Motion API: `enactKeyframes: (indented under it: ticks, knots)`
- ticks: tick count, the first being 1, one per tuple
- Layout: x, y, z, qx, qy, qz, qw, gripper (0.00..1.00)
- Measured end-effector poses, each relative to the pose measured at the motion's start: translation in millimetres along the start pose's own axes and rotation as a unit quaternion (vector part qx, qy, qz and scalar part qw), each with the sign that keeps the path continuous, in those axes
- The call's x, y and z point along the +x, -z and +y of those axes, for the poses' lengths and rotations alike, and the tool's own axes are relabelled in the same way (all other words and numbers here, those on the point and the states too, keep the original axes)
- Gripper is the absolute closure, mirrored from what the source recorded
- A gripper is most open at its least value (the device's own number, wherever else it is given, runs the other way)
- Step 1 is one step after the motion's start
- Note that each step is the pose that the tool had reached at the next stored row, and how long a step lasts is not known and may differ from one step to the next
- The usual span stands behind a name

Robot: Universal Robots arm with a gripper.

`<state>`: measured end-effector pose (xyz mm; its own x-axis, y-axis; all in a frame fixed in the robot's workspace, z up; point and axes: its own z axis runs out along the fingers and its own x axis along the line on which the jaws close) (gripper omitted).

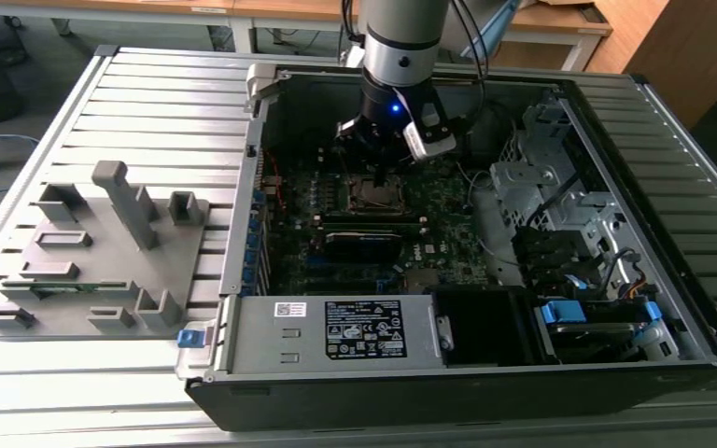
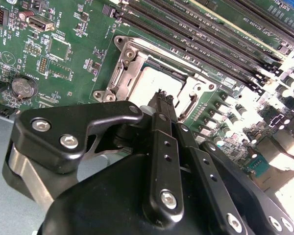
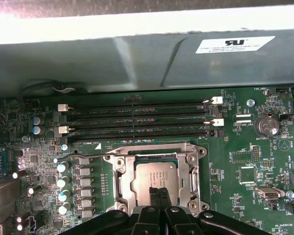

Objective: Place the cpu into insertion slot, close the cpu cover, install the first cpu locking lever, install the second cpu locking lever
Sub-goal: 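Install the first cpu locking lever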

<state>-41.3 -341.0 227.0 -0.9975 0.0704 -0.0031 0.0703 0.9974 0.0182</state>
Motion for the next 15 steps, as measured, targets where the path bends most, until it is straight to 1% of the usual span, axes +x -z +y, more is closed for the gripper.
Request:
enactKeyframes:
  ticks: [12,15]
  knots:
    - [0.0,0.8,0.0,0.0,0.0,0.0,1.0,0.89]
    - [0.0,2.1,0.0,0.0002,0.0,0.0001,1.0,0.89]
